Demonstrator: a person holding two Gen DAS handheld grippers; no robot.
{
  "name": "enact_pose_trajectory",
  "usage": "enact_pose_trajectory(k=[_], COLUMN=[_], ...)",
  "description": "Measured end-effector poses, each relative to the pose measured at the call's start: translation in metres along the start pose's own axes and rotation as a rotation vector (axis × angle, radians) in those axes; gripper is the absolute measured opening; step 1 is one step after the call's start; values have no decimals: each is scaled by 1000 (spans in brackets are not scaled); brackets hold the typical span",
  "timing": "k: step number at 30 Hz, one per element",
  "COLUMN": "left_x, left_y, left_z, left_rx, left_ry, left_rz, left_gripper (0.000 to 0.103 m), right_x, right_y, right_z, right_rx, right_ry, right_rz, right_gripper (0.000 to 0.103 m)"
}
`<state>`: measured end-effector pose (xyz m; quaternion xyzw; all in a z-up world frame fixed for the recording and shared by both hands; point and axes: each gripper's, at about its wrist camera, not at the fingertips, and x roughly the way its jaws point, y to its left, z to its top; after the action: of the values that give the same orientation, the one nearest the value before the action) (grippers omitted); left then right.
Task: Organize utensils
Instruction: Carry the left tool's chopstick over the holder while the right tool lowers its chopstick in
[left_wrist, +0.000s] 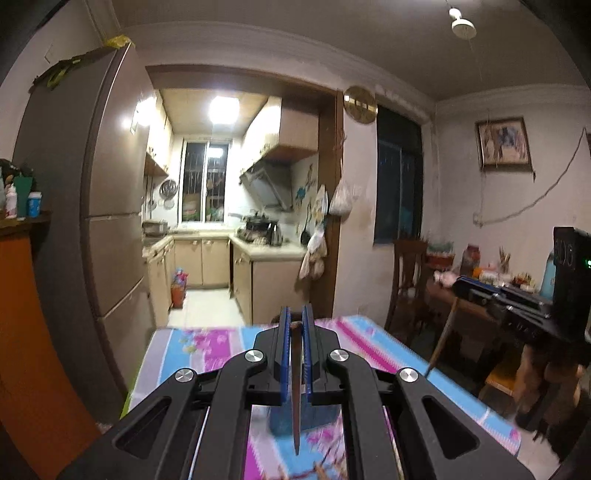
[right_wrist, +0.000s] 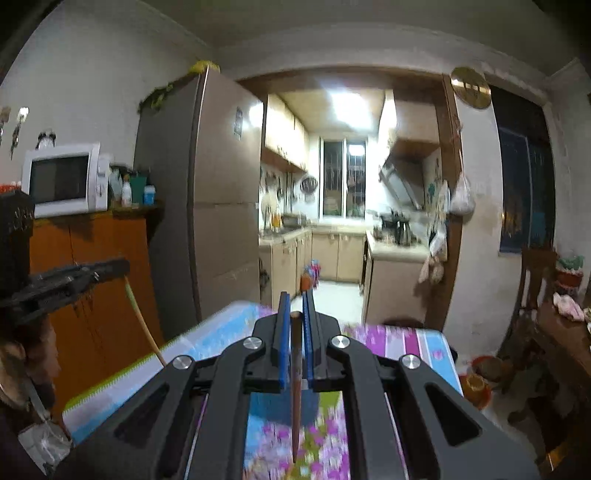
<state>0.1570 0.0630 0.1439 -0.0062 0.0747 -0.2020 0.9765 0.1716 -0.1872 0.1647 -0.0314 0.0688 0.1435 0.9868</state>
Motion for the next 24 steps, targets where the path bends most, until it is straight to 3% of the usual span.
enact_pose_trajectory(k=[5, 10, 18, 24], left_x=[36, 88, 151, 189], left_y=[-9, -5, 18, 37], left_z=[41, 54, 15, -35], left_rx=[39, 10, -47, -84], left_ry=[-101, -127, -102, -1], left_rz=[39, 32, 29, 46], left_gripper=[8, 8, 8, 8], right_x=[28, 74, 145, 173], right_y=[0, -8, -36, -38], right_z=[40, 47, 11, -24], right_rx=[-10, -7, 96, 164], right_ry=[-101, -126, -22, 67], right_rz=[-18, -56, -56, -25], right_gripper=[5, 5, 5, 5])
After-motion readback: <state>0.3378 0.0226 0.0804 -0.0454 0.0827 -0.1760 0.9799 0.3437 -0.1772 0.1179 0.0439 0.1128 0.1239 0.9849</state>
